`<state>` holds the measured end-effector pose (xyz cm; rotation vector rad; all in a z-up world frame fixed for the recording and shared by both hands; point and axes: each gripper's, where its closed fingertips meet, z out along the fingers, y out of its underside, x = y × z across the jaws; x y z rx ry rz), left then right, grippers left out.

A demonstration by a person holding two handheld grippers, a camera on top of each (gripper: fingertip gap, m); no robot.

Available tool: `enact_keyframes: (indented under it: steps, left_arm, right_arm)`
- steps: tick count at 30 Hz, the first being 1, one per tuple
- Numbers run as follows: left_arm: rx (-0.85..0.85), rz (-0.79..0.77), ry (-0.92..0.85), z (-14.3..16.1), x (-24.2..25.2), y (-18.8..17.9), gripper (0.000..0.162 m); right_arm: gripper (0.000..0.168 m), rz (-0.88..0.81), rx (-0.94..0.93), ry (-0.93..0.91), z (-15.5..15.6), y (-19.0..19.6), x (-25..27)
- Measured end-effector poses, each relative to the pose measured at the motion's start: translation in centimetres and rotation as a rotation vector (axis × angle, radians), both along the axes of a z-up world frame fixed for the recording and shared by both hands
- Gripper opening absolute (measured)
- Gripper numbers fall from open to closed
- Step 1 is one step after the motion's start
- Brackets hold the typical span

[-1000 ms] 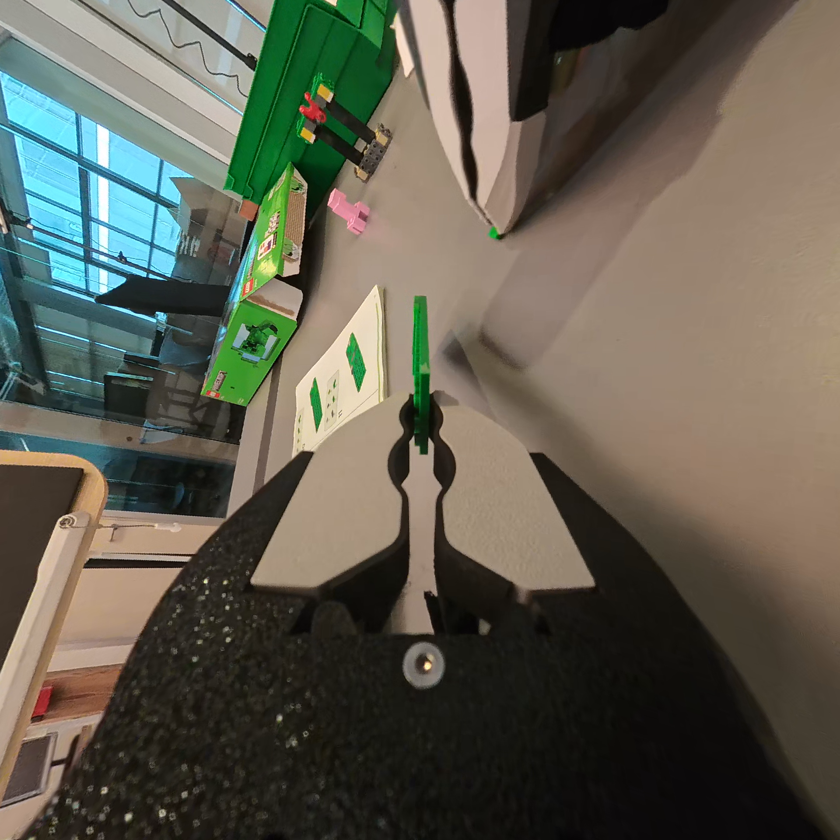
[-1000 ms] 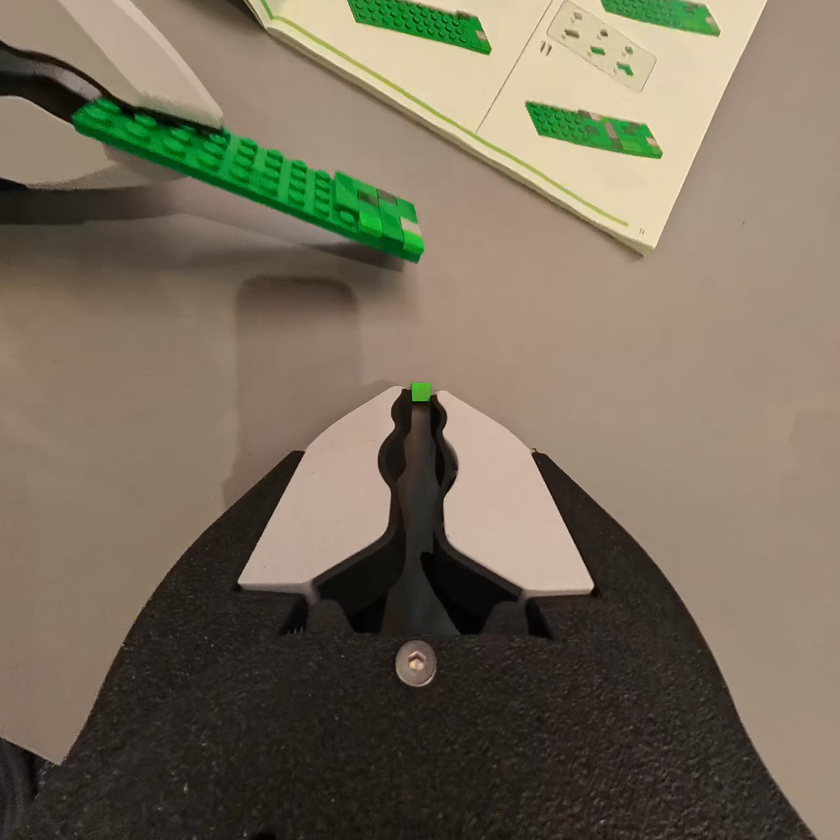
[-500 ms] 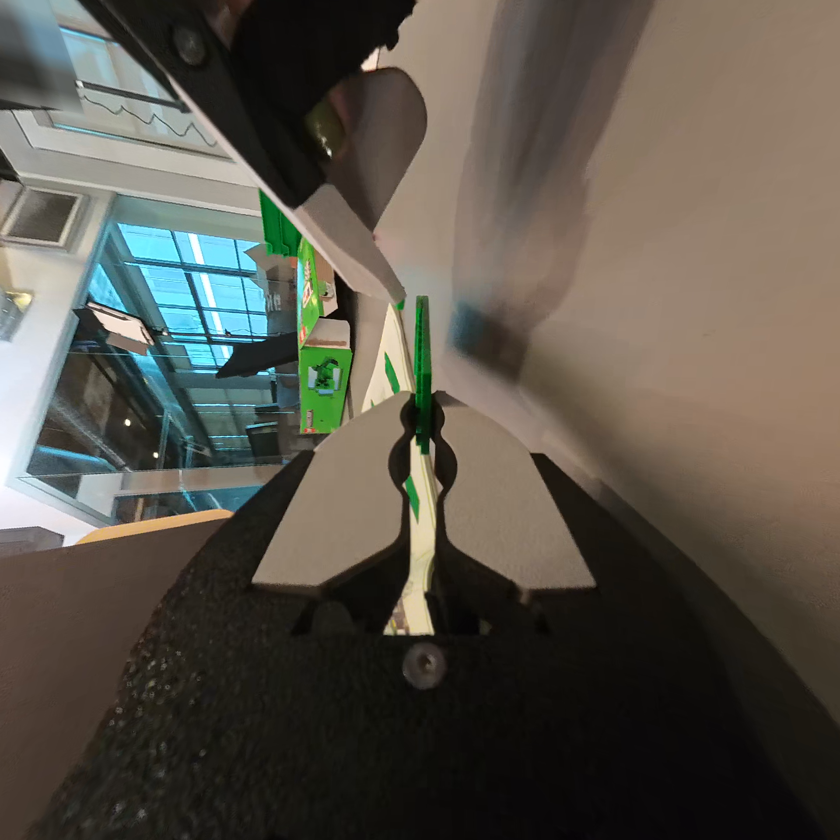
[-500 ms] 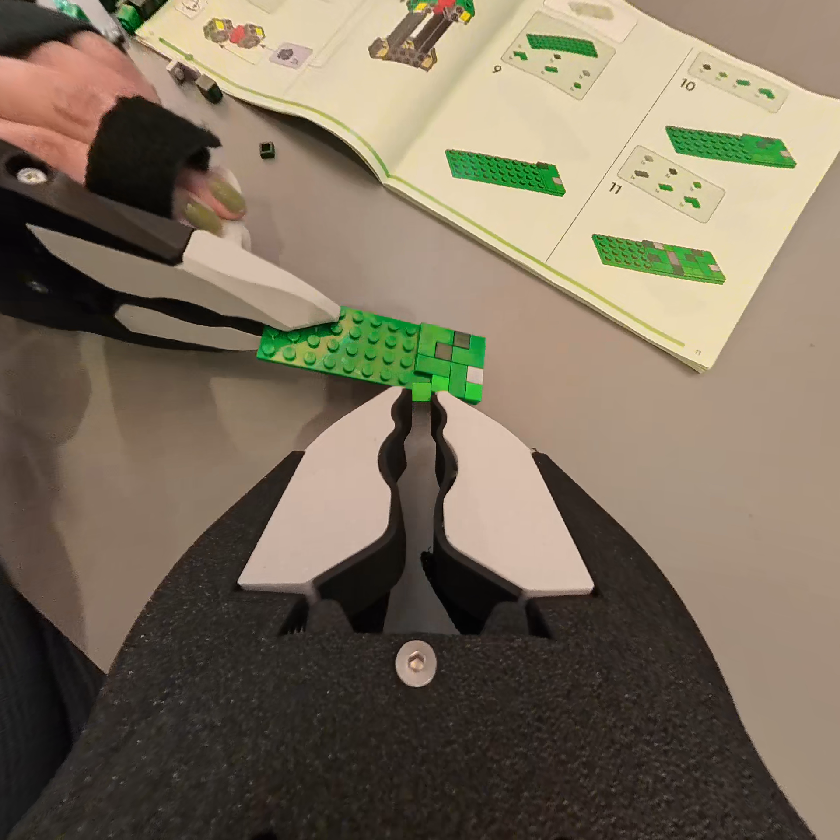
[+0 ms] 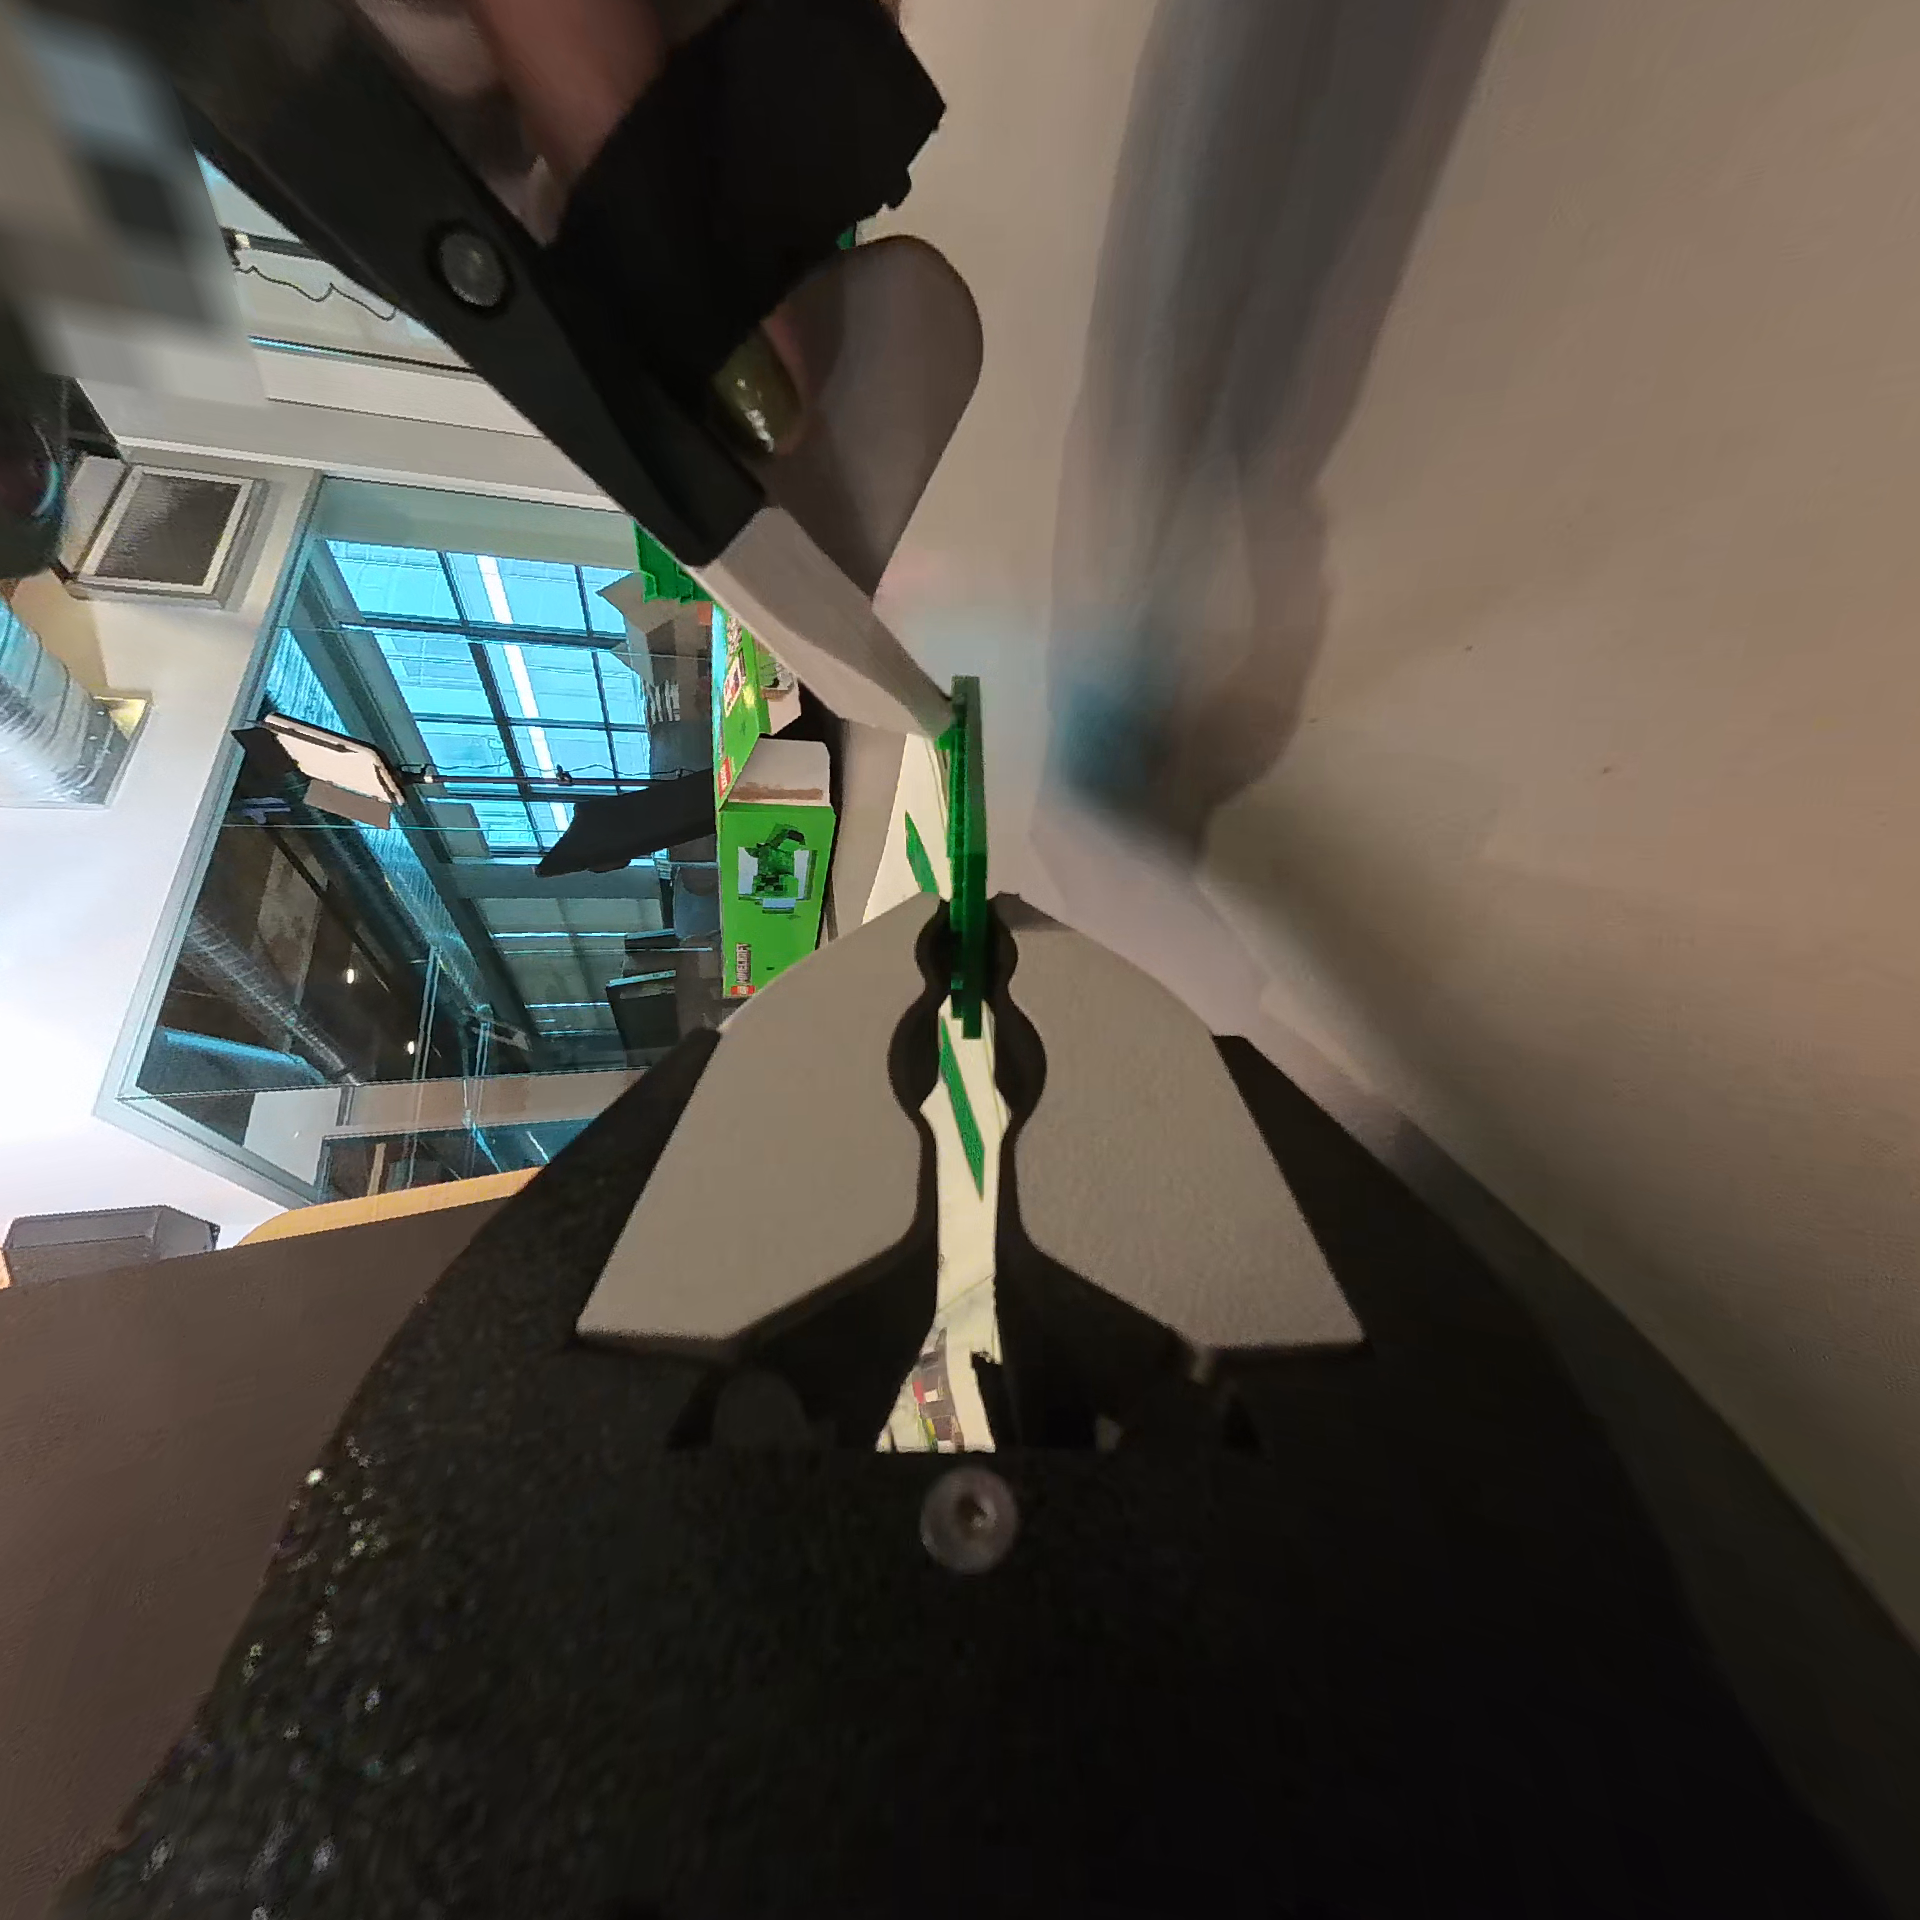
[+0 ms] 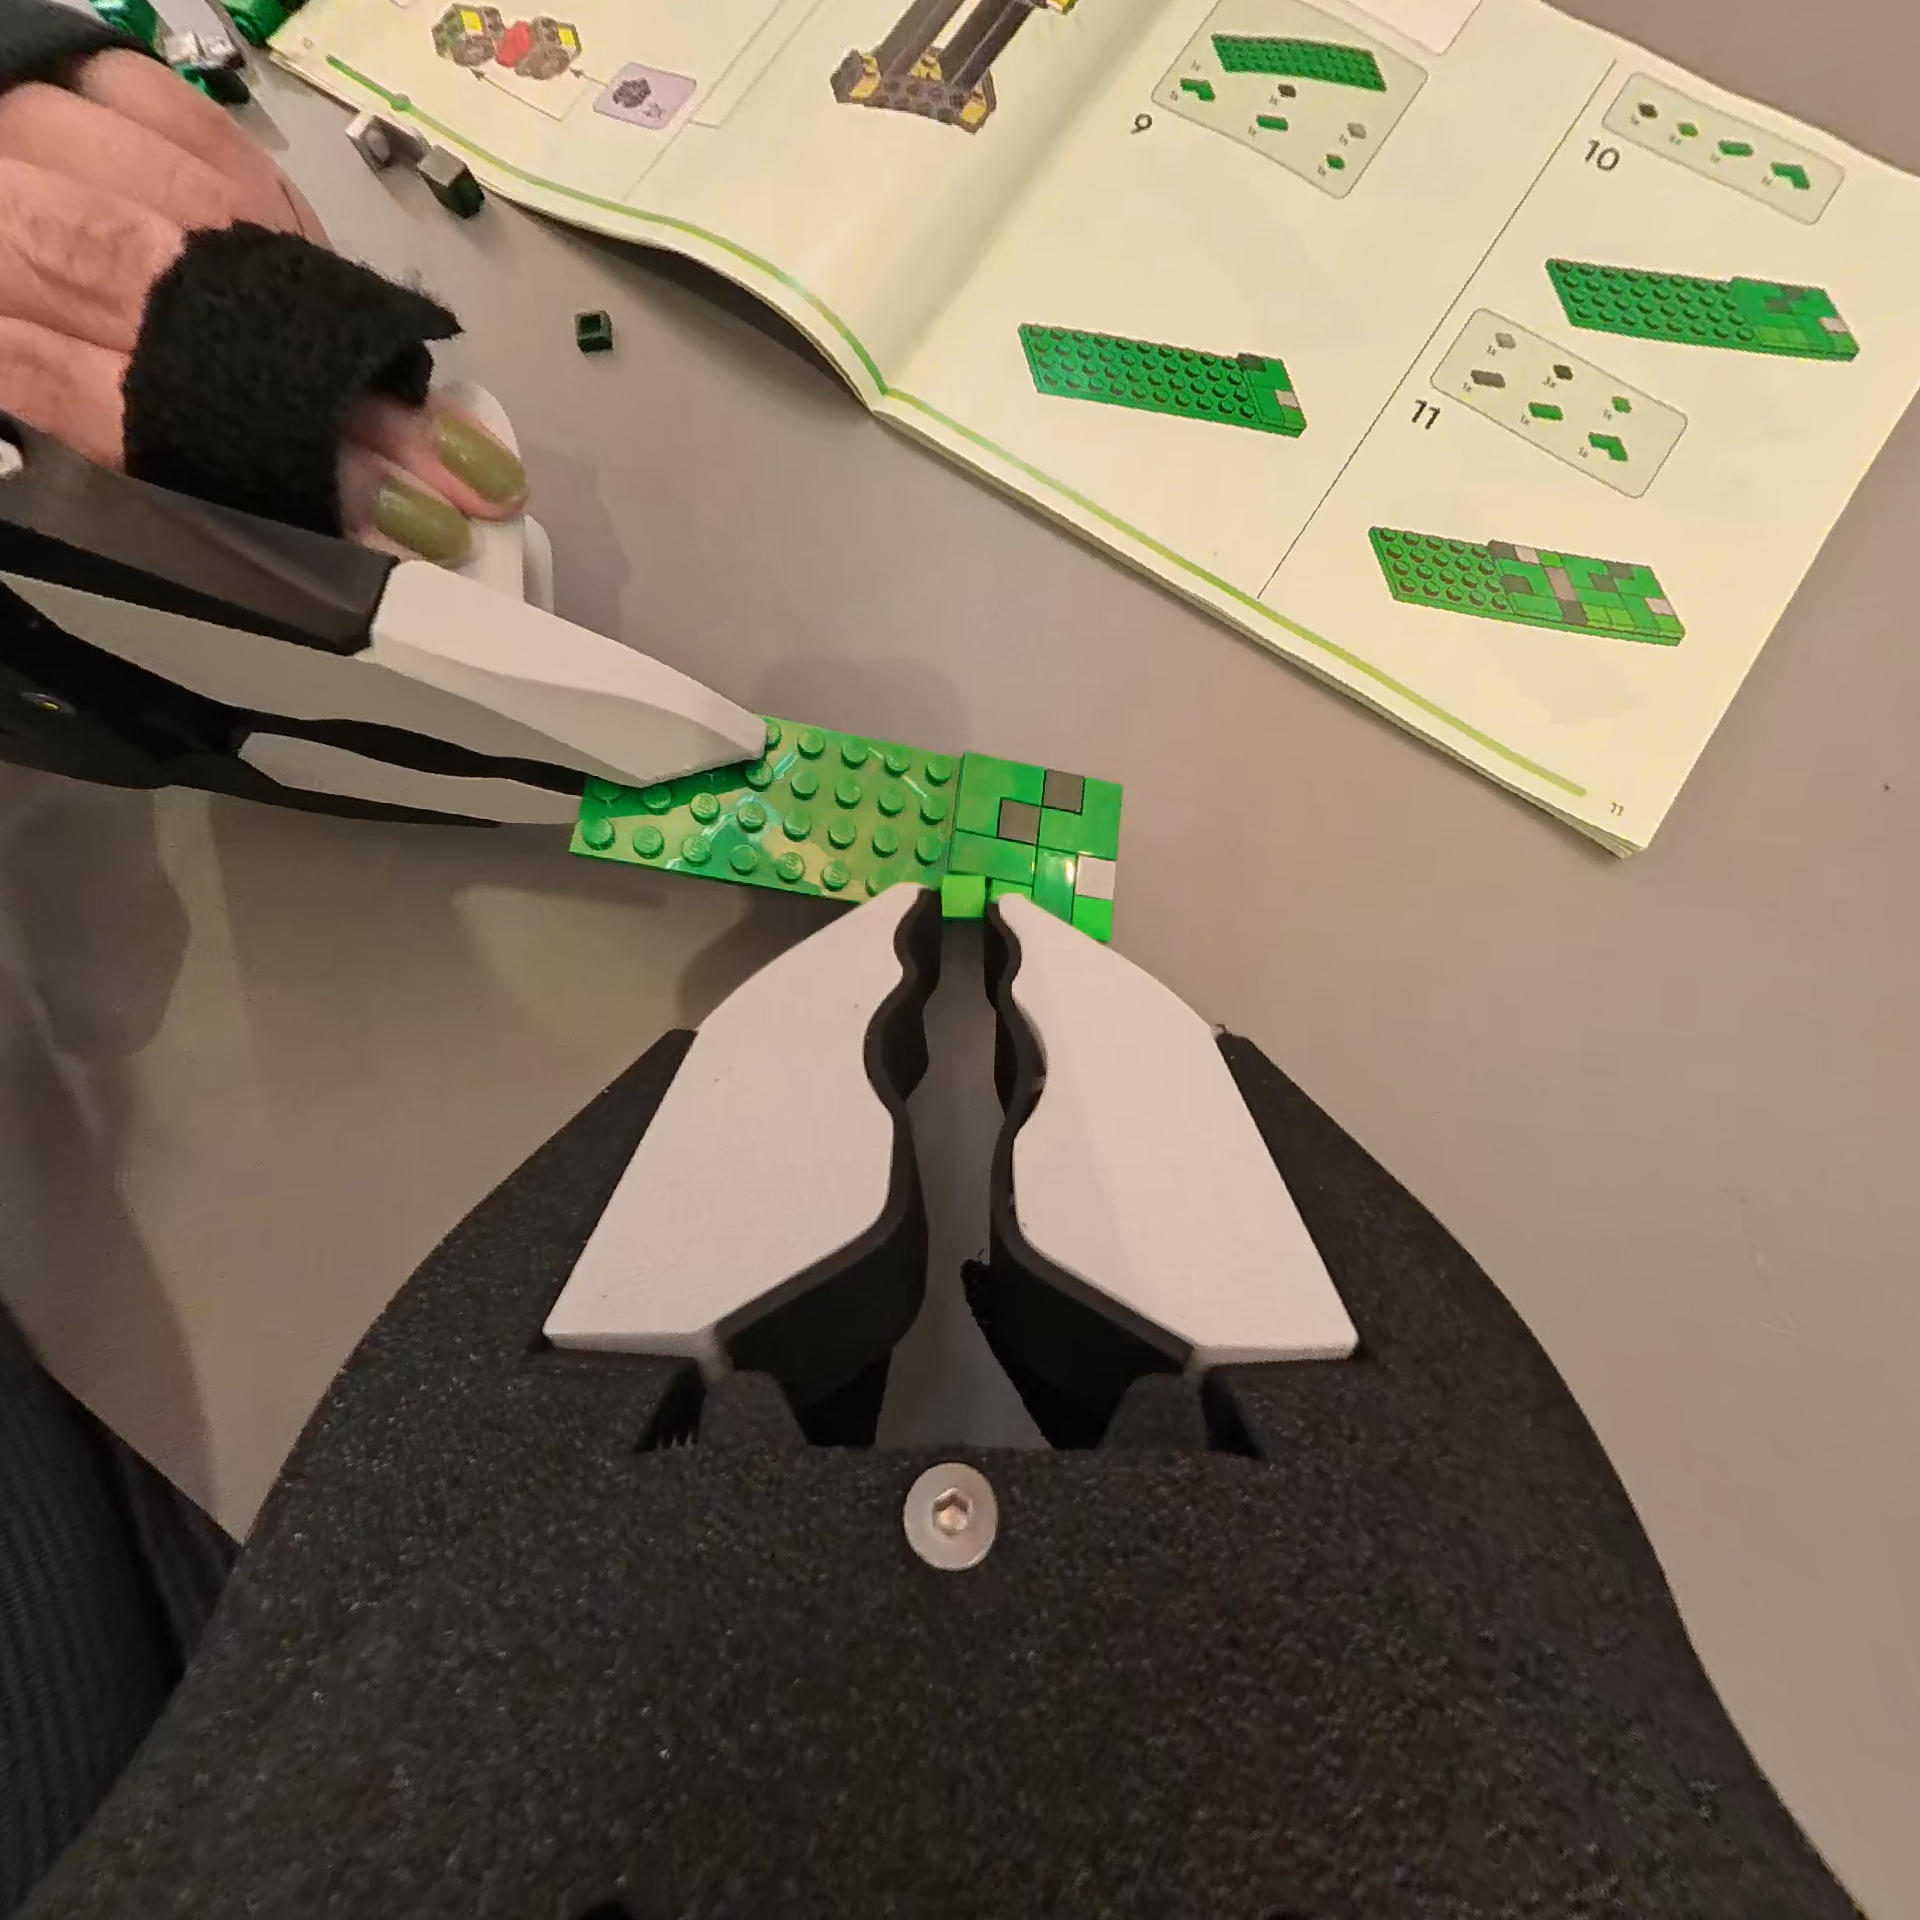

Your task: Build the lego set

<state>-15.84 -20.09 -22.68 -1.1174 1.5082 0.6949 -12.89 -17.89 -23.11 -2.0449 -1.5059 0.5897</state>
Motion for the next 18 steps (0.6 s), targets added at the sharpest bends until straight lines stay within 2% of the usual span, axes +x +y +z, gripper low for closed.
enact_keyframes:
  steps: [18]
  left_arm:
    - [0.022, 0.002, 0.006, 0.29, 0.04, 0.01, 0.004]
  right_arm:
    - [0.008, -0.024, 0.005, -0.006, 0.21, 0.18, -0.09]
